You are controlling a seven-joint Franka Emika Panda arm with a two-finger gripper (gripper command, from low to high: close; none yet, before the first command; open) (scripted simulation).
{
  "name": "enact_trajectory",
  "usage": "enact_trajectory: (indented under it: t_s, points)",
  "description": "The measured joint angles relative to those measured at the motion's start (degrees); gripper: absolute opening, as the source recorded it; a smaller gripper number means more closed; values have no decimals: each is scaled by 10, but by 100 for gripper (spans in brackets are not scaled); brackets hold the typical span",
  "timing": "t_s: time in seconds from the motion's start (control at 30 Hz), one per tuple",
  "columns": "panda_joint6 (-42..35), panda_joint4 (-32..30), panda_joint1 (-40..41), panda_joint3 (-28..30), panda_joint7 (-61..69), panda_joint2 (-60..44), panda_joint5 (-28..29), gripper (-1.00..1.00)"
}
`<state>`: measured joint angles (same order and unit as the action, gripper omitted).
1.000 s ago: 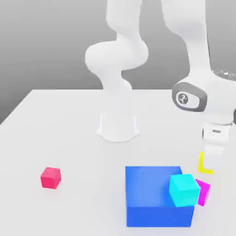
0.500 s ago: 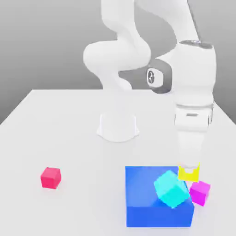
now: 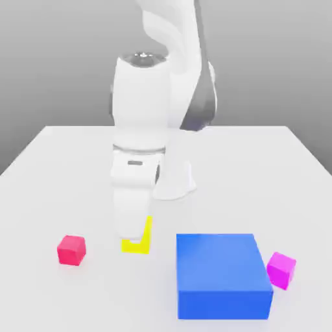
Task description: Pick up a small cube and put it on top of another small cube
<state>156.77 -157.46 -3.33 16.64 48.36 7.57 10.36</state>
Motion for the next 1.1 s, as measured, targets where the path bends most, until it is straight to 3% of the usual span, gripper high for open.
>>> enact_trajectory:
  t_s: [0.47, 0.83, 1.07, 1.1]
  points:
    - [-27, -35, 72, 160, 372, 4, -10, -100]
    - [36, -25, 40, 161, 473, -78, -143, -100]
    - [94, -26, 62, 114, 559, -150, -263, -100]
    - [99, -26, 65, 108, 566, -156, -273, 100]
